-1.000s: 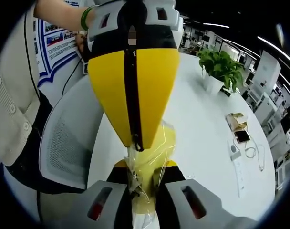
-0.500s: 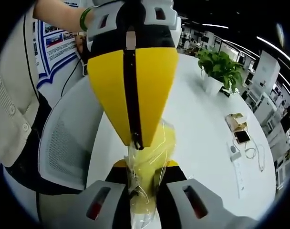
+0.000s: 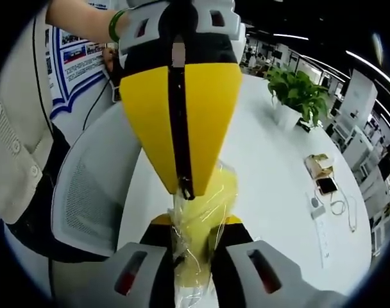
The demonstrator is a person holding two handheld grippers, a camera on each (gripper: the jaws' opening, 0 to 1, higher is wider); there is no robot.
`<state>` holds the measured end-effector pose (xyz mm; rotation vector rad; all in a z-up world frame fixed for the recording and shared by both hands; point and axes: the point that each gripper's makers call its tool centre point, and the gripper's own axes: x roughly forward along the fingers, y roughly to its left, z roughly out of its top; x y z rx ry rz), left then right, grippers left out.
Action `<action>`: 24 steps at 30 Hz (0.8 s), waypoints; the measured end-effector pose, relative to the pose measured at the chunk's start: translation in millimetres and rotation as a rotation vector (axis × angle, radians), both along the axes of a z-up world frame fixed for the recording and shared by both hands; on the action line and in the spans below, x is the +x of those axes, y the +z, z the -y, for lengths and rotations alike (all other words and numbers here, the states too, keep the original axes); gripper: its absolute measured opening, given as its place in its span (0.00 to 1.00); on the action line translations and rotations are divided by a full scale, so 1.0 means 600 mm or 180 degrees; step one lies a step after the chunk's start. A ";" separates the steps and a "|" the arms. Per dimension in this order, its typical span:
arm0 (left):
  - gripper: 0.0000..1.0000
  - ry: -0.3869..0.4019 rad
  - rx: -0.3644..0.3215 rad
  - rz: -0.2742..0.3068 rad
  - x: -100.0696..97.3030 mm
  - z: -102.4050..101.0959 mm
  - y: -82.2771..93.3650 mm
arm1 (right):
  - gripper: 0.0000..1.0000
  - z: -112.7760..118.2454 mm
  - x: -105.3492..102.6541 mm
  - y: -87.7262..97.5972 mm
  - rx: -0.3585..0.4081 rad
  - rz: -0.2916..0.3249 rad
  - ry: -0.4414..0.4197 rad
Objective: Compare the silicone blocks by pressing each to a similar depth, holding the contact briefly, and releasing to observe deformation and rebound differences across the visible hardness samples.
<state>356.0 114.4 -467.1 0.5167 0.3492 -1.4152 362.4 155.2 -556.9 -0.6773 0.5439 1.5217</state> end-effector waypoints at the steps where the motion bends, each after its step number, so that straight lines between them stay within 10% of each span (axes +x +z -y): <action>1: 0.00 -0.0001 0.0000 0.0001 0.000 0.000 0.000 | 0.10 0.001 0.000 0.000 -0.0002 -0.0005 -0.0001; 24: 0.00 -0.0027 0.0020 -0.0021 -0.011 0.019 -0.005 | 0.14 0.003 0.001 -0.009 0.0011 0.0003 0.0009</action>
